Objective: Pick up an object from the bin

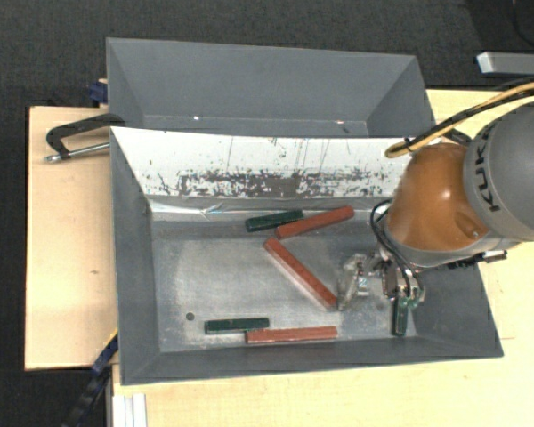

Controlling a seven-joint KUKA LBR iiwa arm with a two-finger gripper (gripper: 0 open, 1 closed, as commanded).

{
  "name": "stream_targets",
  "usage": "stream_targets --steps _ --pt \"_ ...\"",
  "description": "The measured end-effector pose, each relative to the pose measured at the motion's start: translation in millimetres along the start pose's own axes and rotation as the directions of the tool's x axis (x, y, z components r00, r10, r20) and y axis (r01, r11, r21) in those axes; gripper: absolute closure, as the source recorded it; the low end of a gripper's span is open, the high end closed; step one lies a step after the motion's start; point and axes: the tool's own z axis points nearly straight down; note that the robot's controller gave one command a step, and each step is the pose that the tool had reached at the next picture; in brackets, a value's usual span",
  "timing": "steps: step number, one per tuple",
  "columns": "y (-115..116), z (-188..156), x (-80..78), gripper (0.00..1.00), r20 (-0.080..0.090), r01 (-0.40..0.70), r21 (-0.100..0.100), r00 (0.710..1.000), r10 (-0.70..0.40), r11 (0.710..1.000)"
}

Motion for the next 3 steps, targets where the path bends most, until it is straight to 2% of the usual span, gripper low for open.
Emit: stream_targets --steps 1,3 --pt "0.0 0.0 0.0 0.00 0.000 0.000 0.000 1.000 0.000 1.000" --pt "0.1 0.0 0.0 0.00 0.000 -0.002 0.000 1.000 0.002 1.000"
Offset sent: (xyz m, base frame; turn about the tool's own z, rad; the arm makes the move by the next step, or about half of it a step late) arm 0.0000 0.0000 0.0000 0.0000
